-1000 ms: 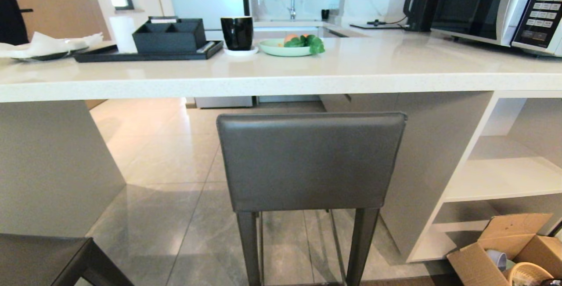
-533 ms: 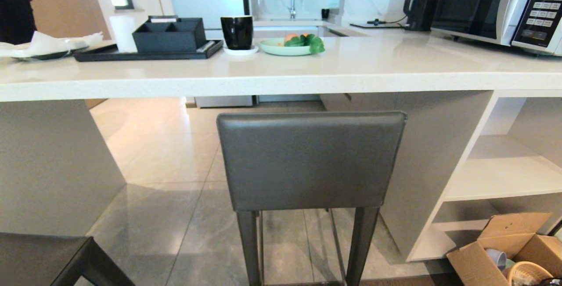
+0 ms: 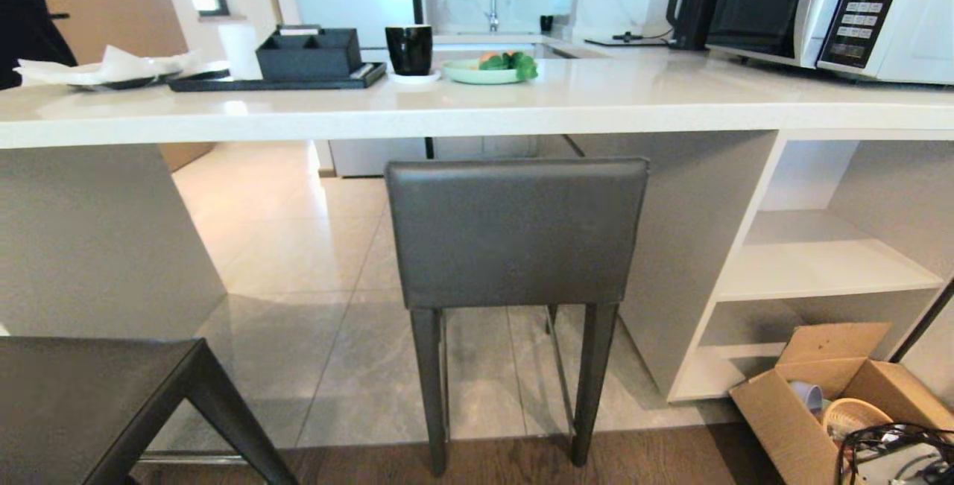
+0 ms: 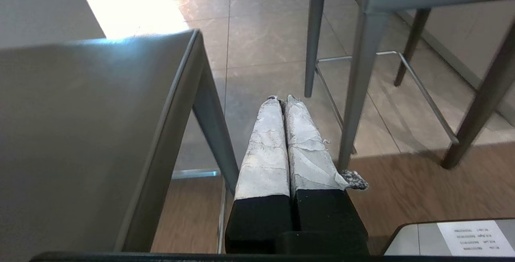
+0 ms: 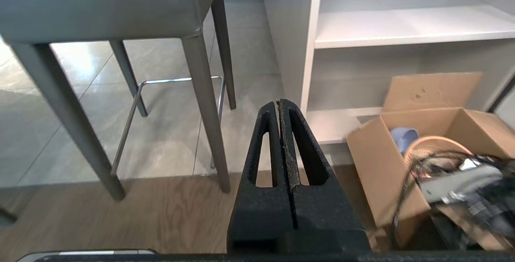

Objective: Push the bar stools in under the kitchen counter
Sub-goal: Push the gray chair back under the dining table

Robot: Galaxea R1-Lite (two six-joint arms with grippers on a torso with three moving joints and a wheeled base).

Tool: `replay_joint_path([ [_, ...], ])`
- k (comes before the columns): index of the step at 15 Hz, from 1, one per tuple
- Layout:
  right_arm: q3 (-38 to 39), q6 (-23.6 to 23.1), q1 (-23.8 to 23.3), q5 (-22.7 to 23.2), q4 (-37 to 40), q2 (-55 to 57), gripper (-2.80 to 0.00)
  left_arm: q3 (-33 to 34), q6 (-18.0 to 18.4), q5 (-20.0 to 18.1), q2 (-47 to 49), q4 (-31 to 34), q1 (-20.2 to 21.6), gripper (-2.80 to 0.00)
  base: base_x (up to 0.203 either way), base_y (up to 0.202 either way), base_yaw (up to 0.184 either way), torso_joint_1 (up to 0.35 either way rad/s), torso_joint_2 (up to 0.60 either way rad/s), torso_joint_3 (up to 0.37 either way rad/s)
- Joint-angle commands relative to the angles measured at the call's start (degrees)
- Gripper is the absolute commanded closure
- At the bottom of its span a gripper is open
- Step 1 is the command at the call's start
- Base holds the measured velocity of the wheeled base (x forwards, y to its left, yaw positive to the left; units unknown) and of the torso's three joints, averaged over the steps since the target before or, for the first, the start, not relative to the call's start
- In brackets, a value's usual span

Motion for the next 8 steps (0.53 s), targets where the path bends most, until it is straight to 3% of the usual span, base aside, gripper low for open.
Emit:
replay_joint_path([
  [1,0.00,0.02,0.05,0.00,0.08,0.09,0.00,0.00,0.03,-0.04,0.15,0.05,0.01,0.00,-0.199,0.000,-0.002,0.002,0.00,0.002],
  [8,0.00,0.02,0.05,0.00,0.08,0.09,0.00,0.00,-0.06,-0.04,0.15,0.05,0.01,0.00,-0.200,0.000,-0.002,0.001,0.00,0.004],
])
